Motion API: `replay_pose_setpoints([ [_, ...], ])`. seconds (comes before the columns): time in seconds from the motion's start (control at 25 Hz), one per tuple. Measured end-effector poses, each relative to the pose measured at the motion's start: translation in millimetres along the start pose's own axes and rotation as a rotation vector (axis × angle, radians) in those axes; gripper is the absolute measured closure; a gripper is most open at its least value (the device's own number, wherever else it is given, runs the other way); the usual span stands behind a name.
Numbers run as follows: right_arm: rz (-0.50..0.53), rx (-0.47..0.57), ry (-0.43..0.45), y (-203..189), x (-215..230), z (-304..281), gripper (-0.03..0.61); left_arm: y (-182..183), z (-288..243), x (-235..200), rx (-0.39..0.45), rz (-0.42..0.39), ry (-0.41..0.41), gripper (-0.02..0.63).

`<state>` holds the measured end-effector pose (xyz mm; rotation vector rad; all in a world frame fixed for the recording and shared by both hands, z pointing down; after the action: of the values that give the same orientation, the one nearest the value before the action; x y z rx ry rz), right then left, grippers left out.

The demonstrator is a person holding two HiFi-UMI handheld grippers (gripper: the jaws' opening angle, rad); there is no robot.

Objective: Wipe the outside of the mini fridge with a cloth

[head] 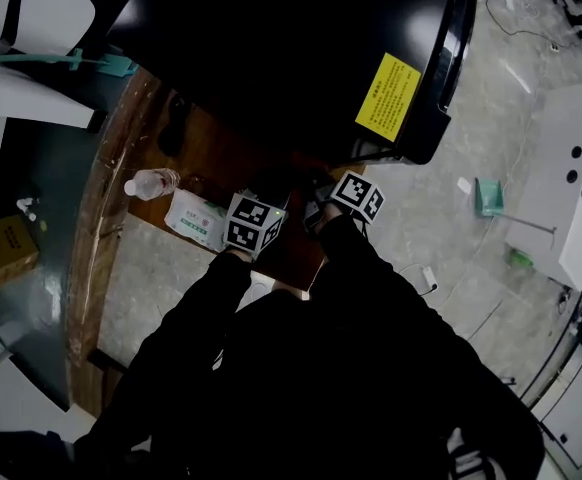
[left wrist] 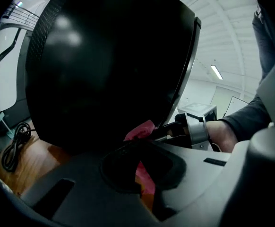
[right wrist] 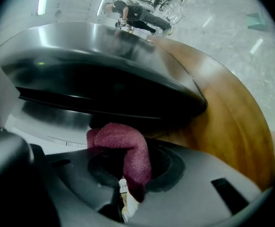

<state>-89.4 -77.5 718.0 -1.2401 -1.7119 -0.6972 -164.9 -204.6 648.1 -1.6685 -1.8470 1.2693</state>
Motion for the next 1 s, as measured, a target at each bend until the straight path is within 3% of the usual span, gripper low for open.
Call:
replay_pose_setpoints([
  [0.36, 0.037, -0.022, -0.109, -0.8, 46.6, -27.1, 0.500, -34.4, -23.9, -0.9, -0.075, 0.074, 0.028, 0.607],
  [0.56, 0.187, -0.082, -0.080, -8.0, 26.9, -11.5, 0.502, -20.5, -0.3, 8.5, -0.019, 0.062, 0.020, 0.607],
  [0.76, 0.420, -0.069, 0.046, -14.9, -31.7, 38.5, 0.502, 13.0, 43.9, 23.9, 0.088, 0.006, -0.008, 0.607],
  [1.0, 0.942, 0.053, 0.205, -36.3, -142.0, 116.4, 0.502, 57.5, 122.7, 59.4, 0.256, -0.036, -0.071, 0.607],
])
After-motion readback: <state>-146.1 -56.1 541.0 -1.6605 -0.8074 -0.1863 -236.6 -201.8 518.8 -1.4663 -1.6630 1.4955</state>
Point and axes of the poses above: the fingertips, and each gripper's own axes: z backward along the fingers, x to its right, y out of its top, the point moved 9 cm from there along z, backward along the fingers, and after that the axes turned 1 degree about -x, right-handed, at the moved point
